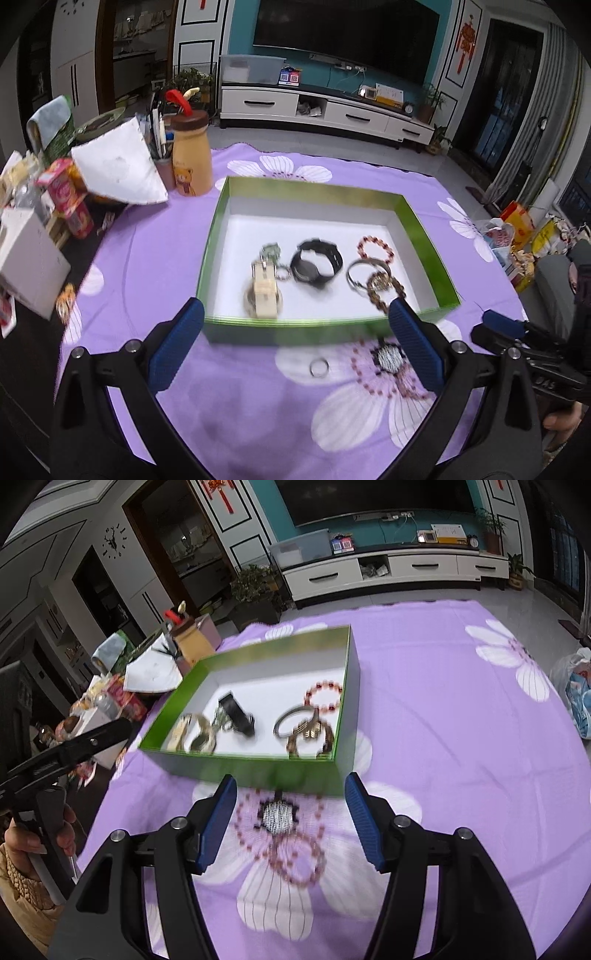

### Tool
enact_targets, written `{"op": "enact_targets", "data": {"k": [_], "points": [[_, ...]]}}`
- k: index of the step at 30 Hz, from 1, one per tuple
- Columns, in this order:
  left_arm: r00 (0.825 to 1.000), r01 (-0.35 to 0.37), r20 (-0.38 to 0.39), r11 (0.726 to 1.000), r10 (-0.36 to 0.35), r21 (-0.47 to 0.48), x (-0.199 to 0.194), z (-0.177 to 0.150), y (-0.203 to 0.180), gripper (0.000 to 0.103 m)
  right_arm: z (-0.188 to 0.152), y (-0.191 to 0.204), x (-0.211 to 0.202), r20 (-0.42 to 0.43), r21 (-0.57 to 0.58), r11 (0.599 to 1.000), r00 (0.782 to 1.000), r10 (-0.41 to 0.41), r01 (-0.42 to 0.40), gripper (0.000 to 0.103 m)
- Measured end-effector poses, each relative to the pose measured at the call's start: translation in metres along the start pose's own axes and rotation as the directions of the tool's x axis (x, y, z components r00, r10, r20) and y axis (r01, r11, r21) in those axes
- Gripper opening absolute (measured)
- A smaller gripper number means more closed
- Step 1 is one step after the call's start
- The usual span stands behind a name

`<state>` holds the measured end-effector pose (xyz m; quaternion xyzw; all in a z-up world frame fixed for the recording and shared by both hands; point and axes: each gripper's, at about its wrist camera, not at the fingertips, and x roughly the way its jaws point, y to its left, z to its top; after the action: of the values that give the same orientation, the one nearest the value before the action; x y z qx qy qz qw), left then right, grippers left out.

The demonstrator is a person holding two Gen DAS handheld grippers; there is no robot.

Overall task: Organize jewelry
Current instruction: 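Move both open tools out of the box toward the black ring and pink bead bracelet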

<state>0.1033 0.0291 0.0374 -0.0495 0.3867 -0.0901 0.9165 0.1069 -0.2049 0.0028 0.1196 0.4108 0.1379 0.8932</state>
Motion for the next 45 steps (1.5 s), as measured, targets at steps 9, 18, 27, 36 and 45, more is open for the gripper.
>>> {"op": "enact_targets", "data": {"k": [9,18,27,36,45], "points": [[0.998,0.042,-0.040,0.998,-0.043,-0.037,-0.001,-0.055,0.005,0.101,-0.039,-0.005,0.014,-0.070,-0.006,1.000,0.997,-0.026,0.026,0.062],[0.990,0.025,-0.137,1.000,-0.023,0.014,0.018,-0.072,0.003,0.101,-0.055,-0.020,0.012,-0.070,0.008,0.999,0.997,-0.045,0.046,0.061],[0.992,-0.022,-0.121,0.995,0.034,0.099,0.035,-0.084,-0.013,0.093,-0.060,-0.014,0.026,-0.084,-0.032,0.999,0.996,-0.029,0.026,0.055],[0.987,0.006,-0.161,0.991,0.015,0.132,0.067,-0.079,-0.030,0.069,-0.057,-0.009,0.046,-0.105,-0.079,0.996,0.993,-0.053,0.045,0.040],[0.983,-0.008,-0.178,0.987,0.037,0.163,0.089,-0.077,-0.037,0.058,-0.059,0.005,0.061,-0.091,-0.201,0.971,0.985,-0.147,0.127,0.025]]}}
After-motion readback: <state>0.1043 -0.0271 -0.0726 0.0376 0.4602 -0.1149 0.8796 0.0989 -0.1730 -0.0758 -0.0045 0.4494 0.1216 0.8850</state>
